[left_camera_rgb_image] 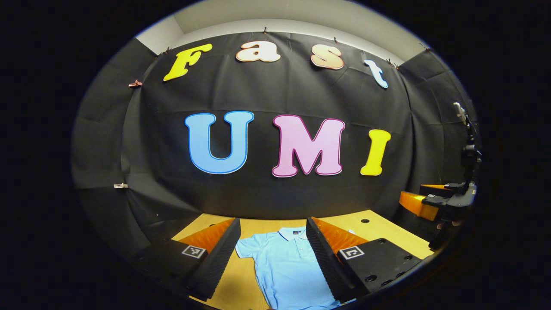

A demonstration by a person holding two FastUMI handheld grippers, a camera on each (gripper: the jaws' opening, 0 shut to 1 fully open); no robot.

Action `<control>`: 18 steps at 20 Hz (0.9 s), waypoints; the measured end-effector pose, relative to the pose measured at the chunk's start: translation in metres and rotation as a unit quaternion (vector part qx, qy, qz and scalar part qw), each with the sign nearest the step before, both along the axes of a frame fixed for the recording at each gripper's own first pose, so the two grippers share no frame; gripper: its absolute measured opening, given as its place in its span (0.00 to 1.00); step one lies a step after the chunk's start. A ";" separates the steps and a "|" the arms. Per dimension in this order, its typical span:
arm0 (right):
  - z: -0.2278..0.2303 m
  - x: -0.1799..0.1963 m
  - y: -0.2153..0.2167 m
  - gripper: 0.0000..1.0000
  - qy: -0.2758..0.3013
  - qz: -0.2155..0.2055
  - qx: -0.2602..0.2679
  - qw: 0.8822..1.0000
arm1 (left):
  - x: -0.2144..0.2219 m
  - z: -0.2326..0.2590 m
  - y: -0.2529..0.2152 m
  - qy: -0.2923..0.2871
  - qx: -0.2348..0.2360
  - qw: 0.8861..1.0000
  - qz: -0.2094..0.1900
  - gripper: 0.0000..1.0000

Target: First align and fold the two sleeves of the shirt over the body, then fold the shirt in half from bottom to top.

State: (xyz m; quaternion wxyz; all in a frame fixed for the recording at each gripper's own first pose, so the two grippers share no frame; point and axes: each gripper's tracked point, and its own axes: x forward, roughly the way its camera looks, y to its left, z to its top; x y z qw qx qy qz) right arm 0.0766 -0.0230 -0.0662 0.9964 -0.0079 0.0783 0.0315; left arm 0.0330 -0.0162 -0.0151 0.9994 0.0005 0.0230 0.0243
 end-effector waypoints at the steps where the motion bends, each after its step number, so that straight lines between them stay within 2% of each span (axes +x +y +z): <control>1: -0.010 0.009 -0.003 0.98 0.013 0.001 -0.002 1.000 | 0.002 -0.001 0.002 0.002 0.001 1.000 0.005 0.97; 6: -0.064 0.064 -0.009 0.98 0.080 0.025 0.005 0.996 | 0.020 -0.013 0.007 0.024 -0.012 0.999 0.032 0.97; 13: -0.151 0.159 -0.035 0.98 0.164 0.019 -0.002 0.986 | 0.052 -0.041 0.021 0.064 -0.008 0.995 0.077 0.97; 18: -0.215 0.216 -0.048 0.98 0.209 0.015 -0.019 0.978 | 0.075 -0.063 0.027 0.100 -0.009 0.991 0.091 0.97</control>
